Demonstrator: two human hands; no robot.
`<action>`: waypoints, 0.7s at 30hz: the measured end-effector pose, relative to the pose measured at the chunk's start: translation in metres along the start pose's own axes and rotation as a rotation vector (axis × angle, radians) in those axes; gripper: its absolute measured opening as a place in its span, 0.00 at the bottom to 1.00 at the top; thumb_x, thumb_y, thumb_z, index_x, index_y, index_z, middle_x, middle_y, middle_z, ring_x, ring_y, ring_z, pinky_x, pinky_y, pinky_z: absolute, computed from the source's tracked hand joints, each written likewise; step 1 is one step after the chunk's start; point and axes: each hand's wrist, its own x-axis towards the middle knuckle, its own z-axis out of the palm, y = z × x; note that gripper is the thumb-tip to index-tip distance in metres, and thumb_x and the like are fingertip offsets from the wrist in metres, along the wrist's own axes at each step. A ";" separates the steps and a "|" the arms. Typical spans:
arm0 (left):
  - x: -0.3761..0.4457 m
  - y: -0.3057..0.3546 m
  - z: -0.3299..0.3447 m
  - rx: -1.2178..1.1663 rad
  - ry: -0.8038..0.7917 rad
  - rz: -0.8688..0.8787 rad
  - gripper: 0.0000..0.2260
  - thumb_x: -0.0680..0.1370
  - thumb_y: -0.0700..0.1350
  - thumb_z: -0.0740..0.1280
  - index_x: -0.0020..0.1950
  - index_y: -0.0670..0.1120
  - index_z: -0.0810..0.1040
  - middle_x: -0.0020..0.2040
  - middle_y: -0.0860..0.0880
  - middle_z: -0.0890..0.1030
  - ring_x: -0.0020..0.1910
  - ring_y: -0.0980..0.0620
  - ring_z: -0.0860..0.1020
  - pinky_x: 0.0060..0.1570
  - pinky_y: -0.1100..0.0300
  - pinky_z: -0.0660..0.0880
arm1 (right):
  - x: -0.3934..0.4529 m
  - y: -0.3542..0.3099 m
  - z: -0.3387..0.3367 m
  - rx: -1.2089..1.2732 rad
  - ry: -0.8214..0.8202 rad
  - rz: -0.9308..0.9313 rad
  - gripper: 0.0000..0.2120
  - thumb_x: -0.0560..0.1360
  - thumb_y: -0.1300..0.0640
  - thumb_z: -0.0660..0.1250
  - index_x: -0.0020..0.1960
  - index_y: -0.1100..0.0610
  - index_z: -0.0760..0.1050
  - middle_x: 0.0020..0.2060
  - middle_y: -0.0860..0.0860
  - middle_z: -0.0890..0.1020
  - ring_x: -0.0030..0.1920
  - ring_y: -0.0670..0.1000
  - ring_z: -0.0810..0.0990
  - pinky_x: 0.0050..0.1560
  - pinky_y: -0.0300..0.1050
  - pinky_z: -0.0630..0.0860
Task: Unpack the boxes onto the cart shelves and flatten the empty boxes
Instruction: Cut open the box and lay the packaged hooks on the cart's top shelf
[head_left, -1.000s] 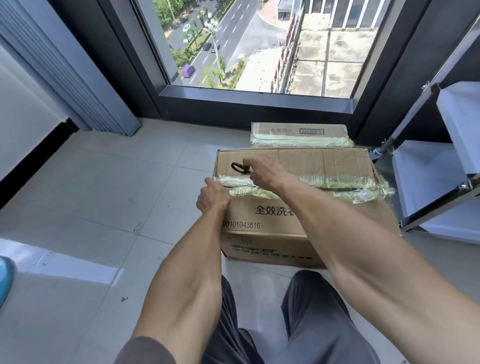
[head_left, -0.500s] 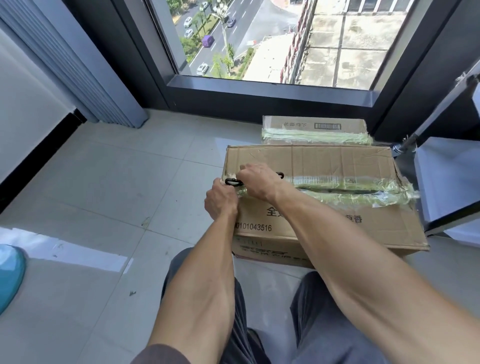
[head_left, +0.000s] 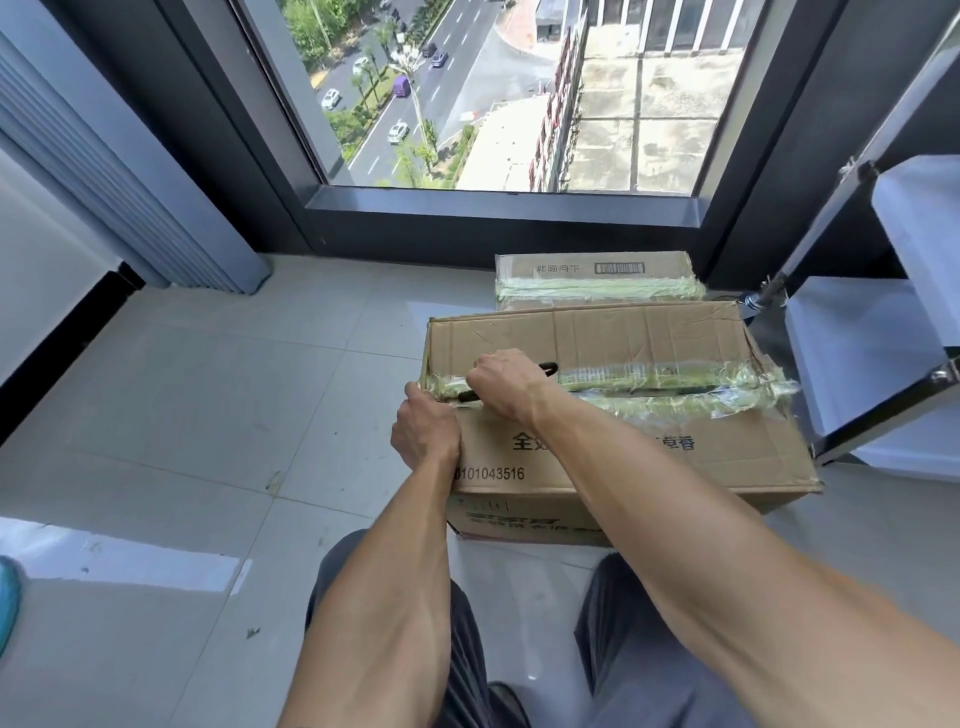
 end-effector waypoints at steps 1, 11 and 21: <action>0.000 0.000 0.000 0.003 0.001 0.001 0.08 0.78 0.41 0.58 0.55 0.44 0.72 0.50 0.42 0.82 0.47 0.39 0.79 0.41 0.53 0.68 | -0.004 0.007 -0.001 -0.006 -0.006 0.022 0.12 0.77 0.70 0.60 0.48 0.60 0.80 0.44 0.54 0.83 0.40 0.54 0.80 0.44 0.49 0.79; 0.002 0.000 0.002 -0.041 0.042 -0.014 0.15 0.81 0.44 0.56 0.68 0.45 0.66 0.59 0.39 0.78 0.54 0.37 0.76 0.47 0.48 0.70 | -0.044 0.033 0.001 -0.059 0.022 0.107 0.14 0.78 0.71 0.59 0.38 0.56 0.71 0.32 0.50 0.72 0.34 0.51 0.74 0.45 0.49 0.80; -0.023 0.043 0.001 0.213 0.020 0.646 0.08 0.78 0.40 0.64 0.51 0.45 0.82 0.48 0.47 0.80 0.42 0.52 0.73 0.41 0.60 0.66 | -0.058 0.039 0.006 0.033 0.078 0.138 0.09 0.80 0.68 0.60 0.50 0.62 0.78 0.47 0.54 0.81 0.49 0.52 0.79 0.56 0.49 0.78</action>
